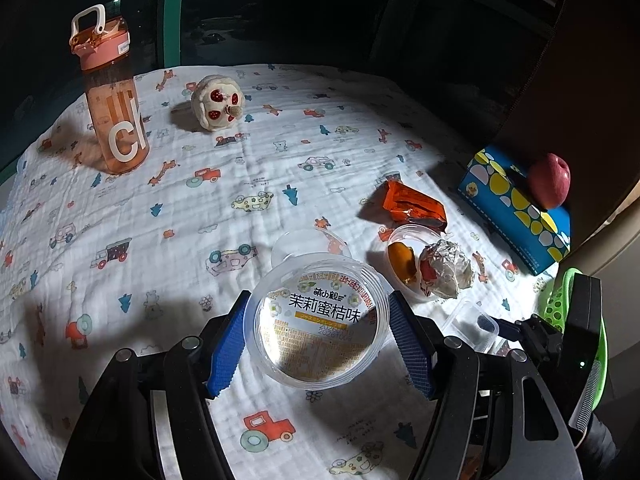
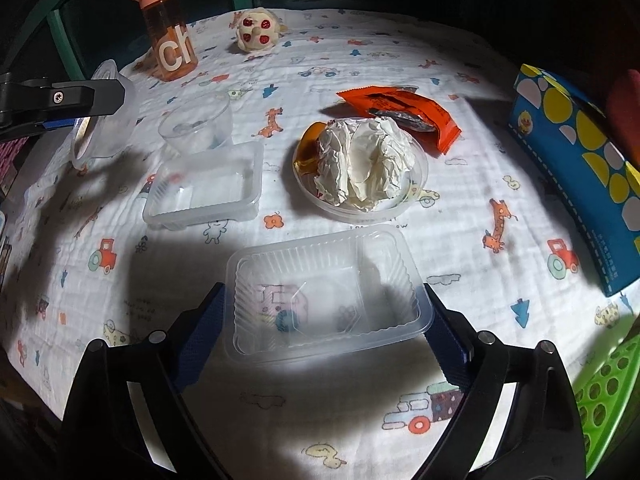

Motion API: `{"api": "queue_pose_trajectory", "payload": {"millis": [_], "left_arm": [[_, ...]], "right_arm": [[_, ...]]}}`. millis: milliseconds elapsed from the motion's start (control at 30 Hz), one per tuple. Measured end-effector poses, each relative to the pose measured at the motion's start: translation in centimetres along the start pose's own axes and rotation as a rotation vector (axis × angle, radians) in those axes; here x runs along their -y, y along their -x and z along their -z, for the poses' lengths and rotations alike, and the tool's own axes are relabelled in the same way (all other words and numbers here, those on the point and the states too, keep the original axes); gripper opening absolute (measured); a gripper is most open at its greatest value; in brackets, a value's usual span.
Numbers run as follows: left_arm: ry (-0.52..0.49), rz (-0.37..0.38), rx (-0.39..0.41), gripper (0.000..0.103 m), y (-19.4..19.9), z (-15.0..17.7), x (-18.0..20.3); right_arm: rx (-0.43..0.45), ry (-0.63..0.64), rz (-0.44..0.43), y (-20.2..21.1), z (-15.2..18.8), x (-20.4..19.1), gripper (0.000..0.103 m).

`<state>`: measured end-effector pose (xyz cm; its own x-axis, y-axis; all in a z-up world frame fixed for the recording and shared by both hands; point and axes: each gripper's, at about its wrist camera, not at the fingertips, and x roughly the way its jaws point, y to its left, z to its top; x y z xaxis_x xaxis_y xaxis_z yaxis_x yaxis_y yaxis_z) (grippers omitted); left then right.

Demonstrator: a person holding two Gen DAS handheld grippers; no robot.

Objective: Collect trash
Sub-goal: 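Grasp the clear plastic tray with the right tool, then drop the clear tray into the basket while the left tool brings the jelly cup over it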

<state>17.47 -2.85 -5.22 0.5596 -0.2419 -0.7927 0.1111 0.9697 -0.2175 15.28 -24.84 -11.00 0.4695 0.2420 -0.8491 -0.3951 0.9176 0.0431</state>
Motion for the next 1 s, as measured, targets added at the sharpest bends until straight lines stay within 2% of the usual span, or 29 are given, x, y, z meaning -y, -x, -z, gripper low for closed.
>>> {"api": "queue_pose_trajectory", "payload": {"millis": [267,467,1000], "left_arm": [[-0.038,0.034,0.006,0.066,0.3,-0.1,2.3],[-0.082,0.082,0.004,0.066,0.5,-0.3,5.5],[-0.277,0.227,-0.015,0.066,0.5,0.2,18.0]], "right_arm": [[0.071,-0.068,0.012,4.3,1.0,0.8,0.090],[0.124,-0.174,0.047,8.2,2.5,3.2,0.090],[0.200,-0.411,0.234,16.6,8.8,11.9,0.091]]}}
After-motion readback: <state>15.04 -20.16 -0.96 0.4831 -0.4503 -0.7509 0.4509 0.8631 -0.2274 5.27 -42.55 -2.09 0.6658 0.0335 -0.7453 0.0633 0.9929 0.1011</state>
